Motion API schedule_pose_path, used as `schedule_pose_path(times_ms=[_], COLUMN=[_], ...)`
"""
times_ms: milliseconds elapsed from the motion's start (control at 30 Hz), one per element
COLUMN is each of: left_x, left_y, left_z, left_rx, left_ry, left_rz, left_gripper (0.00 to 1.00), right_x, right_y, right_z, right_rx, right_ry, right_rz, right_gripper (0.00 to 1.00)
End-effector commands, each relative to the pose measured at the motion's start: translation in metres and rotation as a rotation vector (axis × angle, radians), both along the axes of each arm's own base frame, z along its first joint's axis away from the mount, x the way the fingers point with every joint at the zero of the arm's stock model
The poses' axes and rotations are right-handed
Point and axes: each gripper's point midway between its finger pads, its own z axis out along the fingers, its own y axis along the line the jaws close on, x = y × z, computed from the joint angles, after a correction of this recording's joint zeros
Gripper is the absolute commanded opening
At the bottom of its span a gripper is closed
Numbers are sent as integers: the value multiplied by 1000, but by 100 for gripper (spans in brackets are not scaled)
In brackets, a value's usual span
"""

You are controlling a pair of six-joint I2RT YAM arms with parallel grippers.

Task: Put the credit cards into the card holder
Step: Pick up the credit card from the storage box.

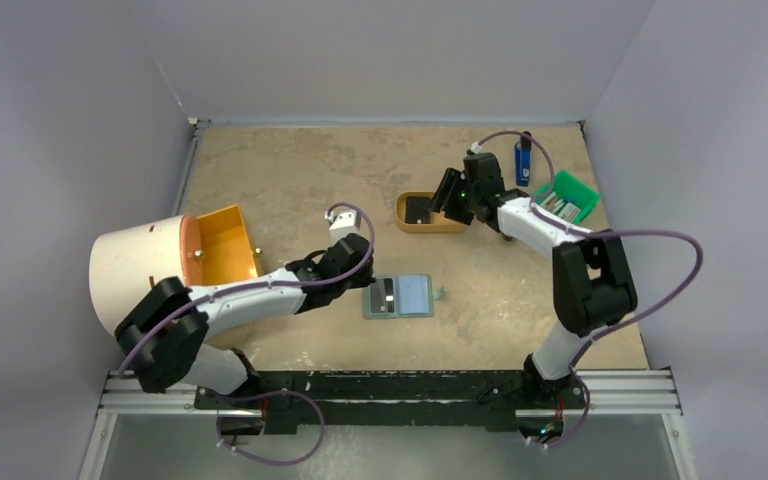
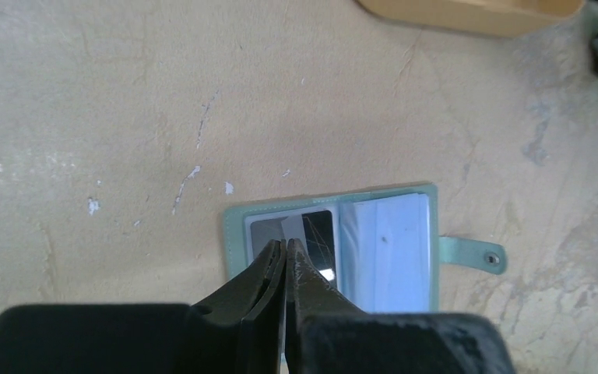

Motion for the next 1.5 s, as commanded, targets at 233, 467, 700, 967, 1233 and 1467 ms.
schedule_pose_path(times_ms=[233,467,700,967,1233,1467], left_x=[-6,-5,-5,-4,-4,-5], left_y=[28,28,27,27,27,28], left_z=[24,19,12,9,8,6], left_rx=[-44,-22,-1,12,13,19], left_ry=[-84,-74,-59,-50,-49,-44], left_rz=[66,66,65,66,66,66], left_gripper=[4,4,3,3,2,2], right_x=[52,58,56,50,48,45], right_y=[9,15,13,7,1,-9], right_z=[-12,-31,-46,-54,-49,-49], right_rx=[54,43,24,15,7,6], right_ry=[-54,-26,17,43,23,23], right_rz=[44,92,84,46,17,-4], right_gripper=[56,56,49,34,27,24])
